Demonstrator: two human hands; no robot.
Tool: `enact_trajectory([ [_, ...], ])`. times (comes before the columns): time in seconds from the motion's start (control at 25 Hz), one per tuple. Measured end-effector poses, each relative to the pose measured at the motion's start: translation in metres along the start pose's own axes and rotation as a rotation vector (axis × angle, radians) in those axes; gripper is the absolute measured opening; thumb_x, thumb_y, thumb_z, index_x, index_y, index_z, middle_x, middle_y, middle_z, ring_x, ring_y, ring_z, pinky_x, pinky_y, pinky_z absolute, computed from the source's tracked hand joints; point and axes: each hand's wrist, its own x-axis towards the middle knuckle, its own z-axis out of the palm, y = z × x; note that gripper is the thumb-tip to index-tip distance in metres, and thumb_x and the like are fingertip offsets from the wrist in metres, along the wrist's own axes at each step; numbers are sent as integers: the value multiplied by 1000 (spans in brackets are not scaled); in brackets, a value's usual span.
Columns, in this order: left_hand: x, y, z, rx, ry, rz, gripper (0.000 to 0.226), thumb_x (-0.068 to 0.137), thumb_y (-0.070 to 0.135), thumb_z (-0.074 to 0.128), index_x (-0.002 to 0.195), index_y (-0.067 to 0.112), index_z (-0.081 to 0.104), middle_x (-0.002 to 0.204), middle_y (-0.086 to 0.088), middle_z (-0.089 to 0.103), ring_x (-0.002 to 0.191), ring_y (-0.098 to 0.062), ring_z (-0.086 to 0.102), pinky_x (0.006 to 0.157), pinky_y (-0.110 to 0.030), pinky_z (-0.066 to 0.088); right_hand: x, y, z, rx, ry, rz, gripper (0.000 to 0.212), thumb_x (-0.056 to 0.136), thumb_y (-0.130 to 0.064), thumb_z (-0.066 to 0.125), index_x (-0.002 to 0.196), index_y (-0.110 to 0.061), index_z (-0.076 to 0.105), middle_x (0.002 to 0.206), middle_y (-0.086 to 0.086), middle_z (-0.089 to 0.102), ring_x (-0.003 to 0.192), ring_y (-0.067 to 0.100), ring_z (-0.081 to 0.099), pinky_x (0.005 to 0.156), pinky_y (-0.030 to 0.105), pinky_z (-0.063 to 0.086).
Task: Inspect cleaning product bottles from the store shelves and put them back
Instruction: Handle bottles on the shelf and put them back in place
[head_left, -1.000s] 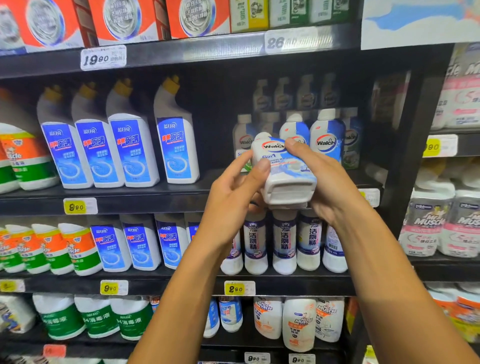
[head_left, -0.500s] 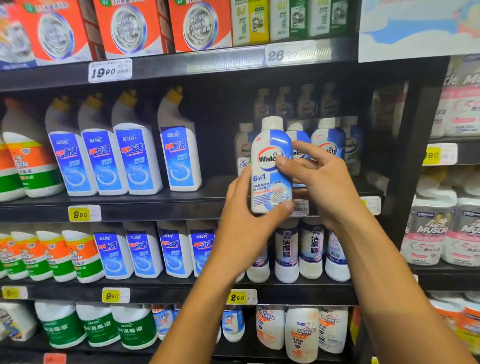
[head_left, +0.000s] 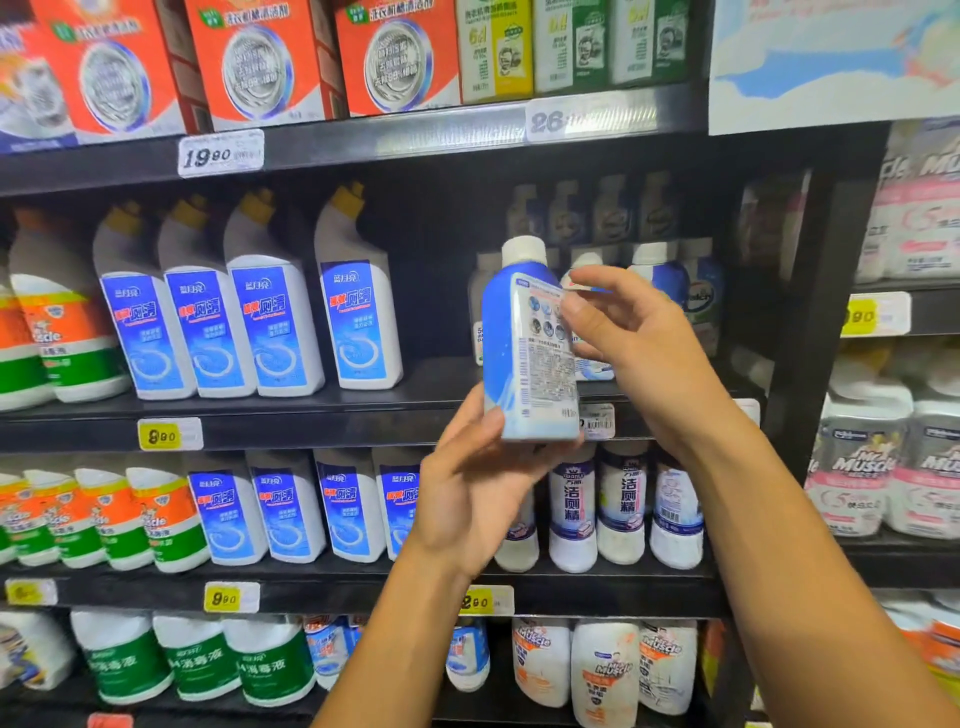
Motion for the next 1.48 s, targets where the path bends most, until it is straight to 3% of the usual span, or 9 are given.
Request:
enact_trajectory([
  [0.16, -2, -9, -1, -344, -58, -177, 57, 87, 19, 64, 139, 0, 51, 148, -28, 42, 133, -47, 44, 103, -54, 44, 2, 2, 1, 74, -135, 65, 24, 95, -25, 63, 116, -13, 66, 89, -7, 76, 84, 7, 71, 73, 24, 58],
  [0.4, -3, -15, -7, -343, 5, -167, 59, 83, 21, 69, 137, 2, 54, 147, -27, 43, 129, -46, 50, 96, -52, 49, 0, 1, -2, 61, -146, 46, 25, 96, -21, 63, 117, -9, 67, 91, -3, 78, 82, 7, 72, 67, 21, 56],
  [0.52, 2, -7, -5, -22, 35, -19, 58, 79, 25, 74, 132, 7, 59, 133, -17, 61, 117, -32, 61, 89, -44, 54, -1, 5, 2, 51, -60, 89, 31, 96, -27, 62, 120, -9, 64, 86, -10, 77, 78, 2, 70, 66, 20, 56],
  [0.68, 6, -7, 0, 652, 334, 173, 63, 72, 21, 78, 131, 15, 56, 124, -3, 68, 108, -16, 67, 84, -27, 56, -6, 12, 10, 20, -35, 86, 39, 86, -47, 65, 109, -16, 69, 93, -8, 74, 87, 1, 68, 75, 21, 55],
  [0.8, 2, -17, -1, 973, 453, 235, 74, 72, 12, 82, 138, 18, 49, 134, 0, 59, 119, -15, 61, 97, -39, 53, -9, 17, 18, 12, -62, 96, 28, 83, -38, 75, 104, -20, 73, 95, -5, 76, 85, 4, 71, 69, 18, 56],
  [1.0, 10, 13, -16, 957, 433, 98, 77, 77, 32, 81, 141, 20, 40, 122, 11, 62, 103, 4, 64, 81, -18, 54, 7, 29, 19, 144, -60, 199, 23, 88, -10, 71, 111, -10, 67, 89, 1, 77, 80, 12, 73, 64, 26, 58],
  [1.24, 61, 46, -36, 1252, 395, 14, 36, 89, 9, 69, 125, 11, 63, 115, -16, 67, 100, -30, 68, 92, -51, 54, 38, 38, 25, 148, -181, 232, 25, 96, -6, 60, 122, -7, 61, 99, 0, 76, 87, 11, 73, 68, 22, 57],
  [1.36, 86, 48, -42, 1308, 417, 100, 32, 87, 10, 69, 118, 15, 67, 108, -14, 68, 96, -29, 68, 89, -52, 54, 59, 31, 24, -92, -159, 95, 30, 95, -9, 64, 125, -9, 62, 107, -1, 74, 91, 3, 71, 77, 24, 59],
  [1.48, 107, 46, -52, 1457, 456, 154, 32, 84, 15, 71, 116, 18, 69, 105, -6, 63, 93, -24, 66, 88, -49, 54, 82, 26, 19, -720, -88, -122, 24, 88, -29, 73, 111, -20, 71, 102, -4, 73, 98, 14, 66, 88, 41, 54],
])
